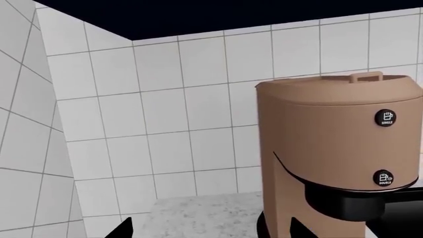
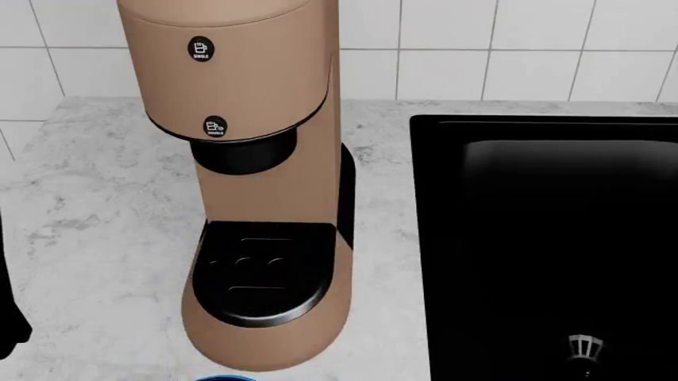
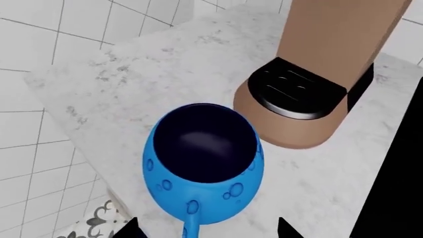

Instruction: Pick the mug from under the coffee machine dispenser and place it on the counter.

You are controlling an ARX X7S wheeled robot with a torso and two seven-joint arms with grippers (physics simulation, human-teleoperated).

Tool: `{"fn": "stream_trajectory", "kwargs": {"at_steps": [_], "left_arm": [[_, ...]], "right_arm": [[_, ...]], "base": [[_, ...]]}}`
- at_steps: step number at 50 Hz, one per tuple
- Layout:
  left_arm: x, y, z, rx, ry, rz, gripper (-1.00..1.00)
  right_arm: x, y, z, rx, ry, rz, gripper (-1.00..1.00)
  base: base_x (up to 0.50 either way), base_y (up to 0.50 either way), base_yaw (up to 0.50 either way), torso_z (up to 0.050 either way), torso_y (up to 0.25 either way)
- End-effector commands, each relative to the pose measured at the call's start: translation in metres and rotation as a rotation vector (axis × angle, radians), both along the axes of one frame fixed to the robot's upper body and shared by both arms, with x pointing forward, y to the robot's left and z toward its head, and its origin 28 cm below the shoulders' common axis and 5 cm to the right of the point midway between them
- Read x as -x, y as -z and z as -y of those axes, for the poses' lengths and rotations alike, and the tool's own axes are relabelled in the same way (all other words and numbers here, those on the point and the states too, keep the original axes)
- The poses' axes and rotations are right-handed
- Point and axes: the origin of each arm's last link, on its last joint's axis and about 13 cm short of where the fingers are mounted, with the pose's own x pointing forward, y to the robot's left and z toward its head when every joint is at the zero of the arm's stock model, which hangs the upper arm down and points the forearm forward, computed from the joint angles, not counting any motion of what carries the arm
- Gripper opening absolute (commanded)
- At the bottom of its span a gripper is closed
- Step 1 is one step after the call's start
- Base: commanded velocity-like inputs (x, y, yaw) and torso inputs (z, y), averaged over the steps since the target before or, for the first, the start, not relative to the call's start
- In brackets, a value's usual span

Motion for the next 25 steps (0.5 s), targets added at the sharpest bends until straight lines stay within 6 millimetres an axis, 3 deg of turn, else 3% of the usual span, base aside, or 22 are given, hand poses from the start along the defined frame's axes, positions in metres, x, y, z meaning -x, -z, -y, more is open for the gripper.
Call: {"fn": "stream_trajectory", "kwargs": {"at_steps": [1,16,25], "left_arm": [[0.000,0.000,0.000,0.000,0.003,0.000,1.00],[-0.001,-0.001,0.002,0.001,0.003,0.004,1.00],[-0.001,0.000,0.001,-0.001,0.001,0.003,1.00]], "right_arm": [[0.002,-0.020,0.008,-0.012,0.018,0.068,1.00],[0.004,-0.049,0.012,-0.078,0.096,0.179,1.00],[0.004,-0.055,0.013,-0.075,0.138,0.228,1.00]], "base": [[0.00,0.00,0.00,0.000,0.000],[0.00,0.00,0.00,0.000,0.000],[0.00,0.00,0.00,0.000,0.000]]}}
